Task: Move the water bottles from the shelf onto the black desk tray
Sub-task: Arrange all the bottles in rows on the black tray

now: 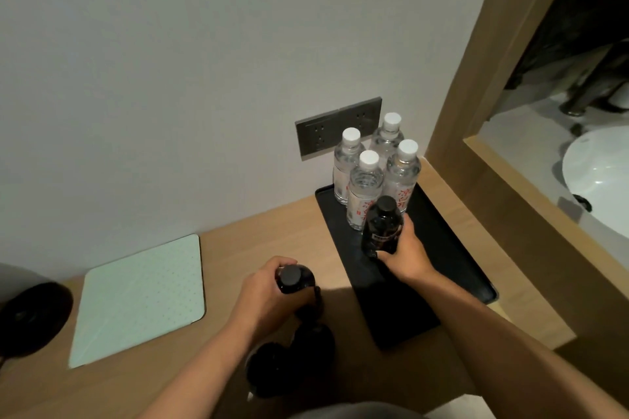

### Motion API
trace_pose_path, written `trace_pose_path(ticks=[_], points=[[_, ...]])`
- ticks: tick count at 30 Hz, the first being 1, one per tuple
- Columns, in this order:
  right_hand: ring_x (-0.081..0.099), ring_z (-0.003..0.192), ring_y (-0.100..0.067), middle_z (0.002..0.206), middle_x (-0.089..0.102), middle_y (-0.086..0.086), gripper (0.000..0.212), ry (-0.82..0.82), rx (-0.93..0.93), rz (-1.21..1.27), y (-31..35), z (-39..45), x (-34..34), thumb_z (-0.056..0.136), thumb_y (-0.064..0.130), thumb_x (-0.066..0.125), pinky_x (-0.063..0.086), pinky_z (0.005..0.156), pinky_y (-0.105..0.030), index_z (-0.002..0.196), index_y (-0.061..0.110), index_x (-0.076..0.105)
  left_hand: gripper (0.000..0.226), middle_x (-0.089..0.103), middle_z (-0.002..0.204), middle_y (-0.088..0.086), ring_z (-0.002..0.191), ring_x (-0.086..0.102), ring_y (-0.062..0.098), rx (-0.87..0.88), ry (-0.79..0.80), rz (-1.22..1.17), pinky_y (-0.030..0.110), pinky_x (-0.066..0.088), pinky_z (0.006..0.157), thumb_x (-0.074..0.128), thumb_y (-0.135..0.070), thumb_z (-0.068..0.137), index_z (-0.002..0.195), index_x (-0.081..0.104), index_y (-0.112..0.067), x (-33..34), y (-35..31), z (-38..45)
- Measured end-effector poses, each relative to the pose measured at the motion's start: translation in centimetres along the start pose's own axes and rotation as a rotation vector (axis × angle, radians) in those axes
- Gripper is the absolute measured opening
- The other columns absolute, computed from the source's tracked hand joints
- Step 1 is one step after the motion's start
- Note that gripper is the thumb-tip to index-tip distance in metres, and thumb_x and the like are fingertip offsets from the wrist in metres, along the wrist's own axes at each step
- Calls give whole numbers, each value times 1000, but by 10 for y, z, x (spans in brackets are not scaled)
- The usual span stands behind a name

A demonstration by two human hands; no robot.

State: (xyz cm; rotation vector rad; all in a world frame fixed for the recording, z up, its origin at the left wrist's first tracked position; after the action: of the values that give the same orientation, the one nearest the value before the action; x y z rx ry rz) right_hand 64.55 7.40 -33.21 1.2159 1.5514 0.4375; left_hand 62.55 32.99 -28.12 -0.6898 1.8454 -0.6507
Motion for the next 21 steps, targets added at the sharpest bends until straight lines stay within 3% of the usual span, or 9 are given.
trace_pose_path(ticks=[3, 6, 9, 13, 16, 18, 21], points=[[34, 138, -29, 147, 38, -14, 118, -32, 99, -21, 9, -11, 2, 69, 4, 79, 29, 112, -38, 150, 8, -7, 39, 67, 92, -12, 85, 61, 2, -36, -90, -112, 12, 45, 66, 86, -25, 63, 96, 66, -26, -8, 5, 2], [33, 138, -28, 152, 25, -11, 106, -108, 47, 5, 26, -40, 3, 74, 3, 75, 29, 111, -37, 152, 15, 4, 40, 71, 85, -10, 86, 66, 11, -87, -175, -242, 23, 52, 71, 84, -34, 51, 87, 70, -28, -13, 7, 1], [37, 134, -20, 150, 20, -1, 90, -122, -111, 9, 42, -75, 6, 79, 7, 72, 26, 108, -27, 149, 21, 16, 49, 73, 84, -7, 85, 69, 15, -93, -194, -343, 39, 58, 79, 75, -47, 41, 86, 73, -28, -23, -6, 1], [16, 136, -2, 151, 3, 16, 90, -138, -347, -55, 54, -107, 13, 77, 15, 75, 15, 111, -24, 147, 25, 19, 46, 73, 89, -4, 87, 69, 17, -11, -155, -392, 45, 60, 78, 79, -42, 50, 92, 72, -25, -32, -42, -4], [23, 137, -4, 150, 14, 13, 92, 22, -418, -37, 53, -118, 18, 77, 17, 74, 26, 114, -28, 147, 29, 17, 29, 72, 86, -2, 87, 69, 19, 41, -130, -421, 44, 60, 77, 81, -27, 63, 89, 71, -22, -28, -68, -10], [30, 137, -8, 148, 26, 9, 88, 3, -403, -78, 48, -118, 18, 78, 21, 73, 33, 113, -32, 147, 30, 19, 30, 73, 80, -6, 83, 70, 16, 64, -98, -436, 43, 60, 77, 82, -30, 59, 87, 71, -22, -22, -81, -13], [32, 136, -6, 145, 34, 11, 83, -76, -374, -129, 39, -117, 9, 81, 24, 72, 32, 112, -29, 147, 31, 23, 44, 74, 77, -11, 77, 71, 8, 86, -27, -418, 37, 61, 74, 83, -34, 50, 90, 71, -22, -7, -92, -14]])
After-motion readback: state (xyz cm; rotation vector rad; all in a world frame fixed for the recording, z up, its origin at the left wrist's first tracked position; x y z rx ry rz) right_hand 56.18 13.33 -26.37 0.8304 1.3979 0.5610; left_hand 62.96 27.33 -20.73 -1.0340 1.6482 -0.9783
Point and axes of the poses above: each hand's wrist, its own z-axis towards the middle knuckle, its own x-axis out of the palm, y = z × x, the point moved 1 cm from there along z, towards the middle knuckle
